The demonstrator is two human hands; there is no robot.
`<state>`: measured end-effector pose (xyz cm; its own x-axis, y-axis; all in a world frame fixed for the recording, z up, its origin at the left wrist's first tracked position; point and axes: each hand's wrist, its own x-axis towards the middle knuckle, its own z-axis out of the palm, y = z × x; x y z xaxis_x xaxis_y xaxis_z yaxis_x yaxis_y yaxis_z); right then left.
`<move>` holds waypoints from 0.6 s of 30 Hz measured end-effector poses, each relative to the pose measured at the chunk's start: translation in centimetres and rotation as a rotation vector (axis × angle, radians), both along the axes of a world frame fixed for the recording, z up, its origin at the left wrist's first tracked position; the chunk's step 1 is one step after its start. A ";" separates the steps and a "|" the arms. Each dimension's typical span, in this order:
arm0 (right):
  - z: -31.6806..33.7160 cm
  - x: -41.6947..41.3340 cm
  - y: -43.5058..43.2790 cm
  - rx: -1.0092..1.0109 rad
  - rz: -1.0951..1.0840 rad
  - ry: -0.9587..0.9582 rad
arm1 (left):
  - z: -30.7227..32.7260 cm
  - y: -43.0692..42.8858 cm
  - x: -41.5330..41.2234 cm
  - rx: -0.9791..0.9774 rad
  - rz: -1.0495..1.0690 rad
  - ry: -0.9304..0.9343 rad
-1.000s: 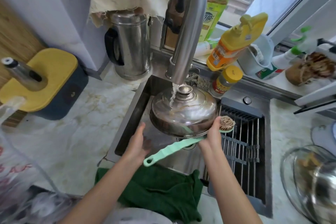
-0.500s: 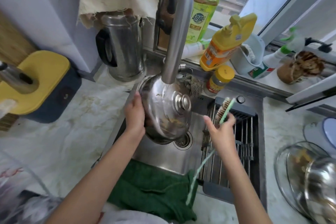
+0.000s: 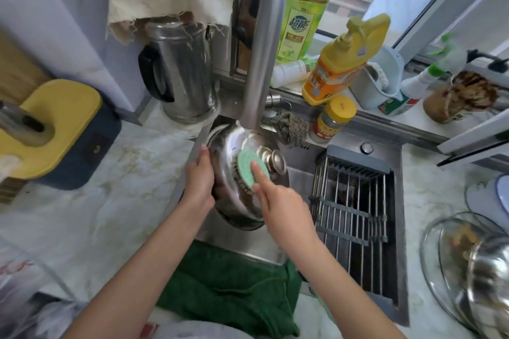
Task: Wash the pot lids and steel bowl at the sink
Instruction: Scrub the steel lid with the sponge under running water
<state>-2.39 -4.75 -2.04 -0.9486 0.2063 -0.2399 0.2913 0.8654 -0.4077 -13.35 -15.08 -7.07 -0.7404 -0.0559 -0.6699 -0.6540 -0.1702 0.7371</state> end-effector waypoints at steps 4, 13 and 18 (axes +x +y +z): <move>-0.7 -4.3 0.9 -0.039 -0.207 0.059 | 0.2 0.5 1.6 -0.021 -0.097 0.011; -0.7 -4.7 1.1 -0.029 -0.174 0.082 | 0.4 0.5 0.9 0.014 -0.089 -0.001; 0.3 0.0 -0.9 -0.091 -0.002 0.063 | 1.1 -0.1 -0.3 0.008 -0.050 0.021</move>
<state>-2.41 -5.70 -1.70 -0.9620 0.1879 -0.1979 0.2642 0.8236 -0.5019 -13.64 -15.14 -5.95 -0.7559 -0.0131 -0.6545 -0.6463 -0.1441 0.7494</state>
